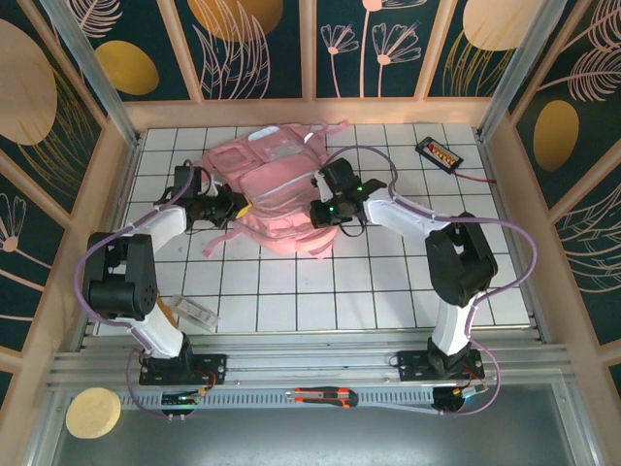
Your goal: Pack the student bag
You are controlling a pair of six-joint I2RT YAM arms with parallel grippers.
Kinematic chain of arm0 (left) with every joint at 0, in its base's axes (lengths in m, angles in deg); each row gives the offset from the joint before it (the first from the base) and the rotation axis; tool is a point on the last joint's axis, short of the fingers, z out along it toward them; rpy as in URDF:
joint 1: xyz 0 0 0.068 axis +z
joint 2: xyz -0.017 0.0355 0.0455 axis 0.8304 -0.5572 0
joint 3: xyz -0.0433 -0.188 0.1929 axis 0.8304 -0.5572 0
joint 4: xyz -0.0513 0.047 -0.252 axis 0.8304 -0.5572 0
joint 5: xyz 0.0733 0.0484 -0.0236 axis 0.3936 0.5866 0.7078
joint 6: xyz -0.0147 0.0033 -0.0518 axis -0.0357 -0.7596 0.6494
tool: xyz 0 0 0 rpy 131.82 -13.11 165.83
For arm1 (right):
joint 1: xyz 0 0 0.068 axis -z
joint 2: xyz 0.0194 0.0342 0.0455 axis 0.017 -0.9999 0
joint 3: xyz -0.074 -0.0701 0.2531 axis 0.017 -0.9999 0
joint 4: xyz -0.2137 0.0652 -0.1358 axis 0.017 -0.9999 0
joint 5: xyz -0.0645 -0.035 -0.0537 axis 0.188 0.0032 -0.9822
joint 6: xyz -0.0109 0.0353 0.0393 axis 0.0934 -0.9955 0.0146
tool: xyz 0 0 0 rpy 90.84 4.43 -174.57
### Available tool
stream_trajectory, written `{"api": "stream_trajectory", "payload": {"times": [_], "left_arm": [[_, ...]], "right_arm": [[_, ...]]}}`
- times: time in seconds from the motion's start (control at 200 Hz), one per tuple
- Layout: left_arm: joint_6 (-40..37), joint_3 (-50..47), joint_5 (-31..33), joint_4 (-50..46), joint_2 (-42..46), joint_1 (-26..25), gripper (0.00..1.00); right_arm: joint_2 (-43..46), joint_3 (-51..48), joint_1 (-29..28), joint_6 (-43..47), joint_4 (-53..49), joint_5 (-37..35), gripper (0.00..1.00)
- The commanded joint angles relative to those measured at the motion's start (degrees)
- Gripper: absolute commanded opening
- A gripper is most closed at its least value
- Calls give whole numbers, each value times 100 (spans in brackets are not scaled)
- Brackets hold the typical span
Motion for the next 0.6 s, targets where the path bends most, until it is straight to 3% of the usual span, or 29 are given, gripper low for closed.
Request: {"api": "stream_trajectory", "payload": {"times": [0.0,0.31,0.485,0.595], "left_arm": [[-202,-79,564,-25,114,256,0],[-39,-34,487,164,-47,255,0],[19,725,523,104,-681,265,0],[326,1252,350,287,-1078,265,23]], "right_arm": [[67,123,362,198,-352,-454,0],[-19,212,287,256,-423,-153,0],[99,-25,-4,-49,-318,36,0],[8,89,-320,-276,-318,28,0]]}}
